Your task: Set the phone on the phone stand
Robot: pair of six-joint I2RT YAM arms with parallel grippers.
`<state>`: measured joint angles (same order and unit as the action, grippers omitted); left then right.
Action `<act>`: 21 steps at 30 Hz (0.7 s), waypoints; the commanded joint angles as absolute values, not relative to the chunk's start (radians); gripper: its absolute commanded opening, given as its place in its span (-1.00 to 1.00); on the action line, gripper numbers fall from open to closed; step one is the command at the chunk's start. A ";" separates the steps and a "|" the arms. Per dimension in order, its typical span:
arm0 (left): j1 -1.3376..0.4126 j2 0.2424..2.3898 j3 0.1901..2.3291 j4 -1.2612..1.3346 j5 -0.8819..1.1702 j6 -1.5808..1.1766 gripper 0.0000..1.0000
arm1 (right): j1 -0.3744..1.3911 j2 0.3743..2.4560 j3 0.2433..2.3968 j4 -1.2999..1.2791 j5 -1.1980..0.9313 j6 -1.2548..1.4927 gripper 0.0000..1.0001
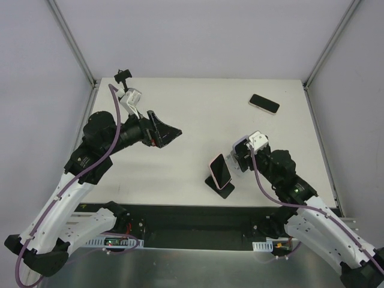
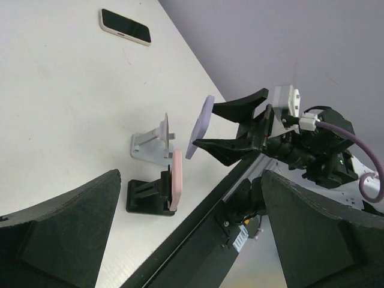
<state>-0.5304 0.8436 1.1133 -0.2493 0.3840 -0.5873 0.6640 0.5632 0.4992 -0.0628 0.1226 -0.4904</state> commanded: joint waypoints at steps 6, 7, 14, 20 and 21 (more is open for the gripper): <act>-0.532 0.816 1.094 -0.227 0.391 -0.607 0.98 | 0.476 0.698 0.506 0.256 -0.235 -0.433 -0.99; -0.532 0.815 1.092 -0.229 0.391 -0.607 0.98 | 0.465 0.706 0.503 0.261 -0.254 -0.433 -0.99; -0.531 0.822 1.098 -0.229 0.396 -0.592 0.98 | 0.462 0.775 0.468 0.293 -0.249 -0.500 -0.99; -0.532 0.822 1.101 -0.227 0.408 -0.588 0.98 | 0.462 0.792 0.437 0.310 -0.230 -0.531 -0.99; -0.532 0.822 1.101 -0.229 0.410 -0.588 0.98 | 0.463 0.793 0.436 0.310 -0.233 -0.534 -0.99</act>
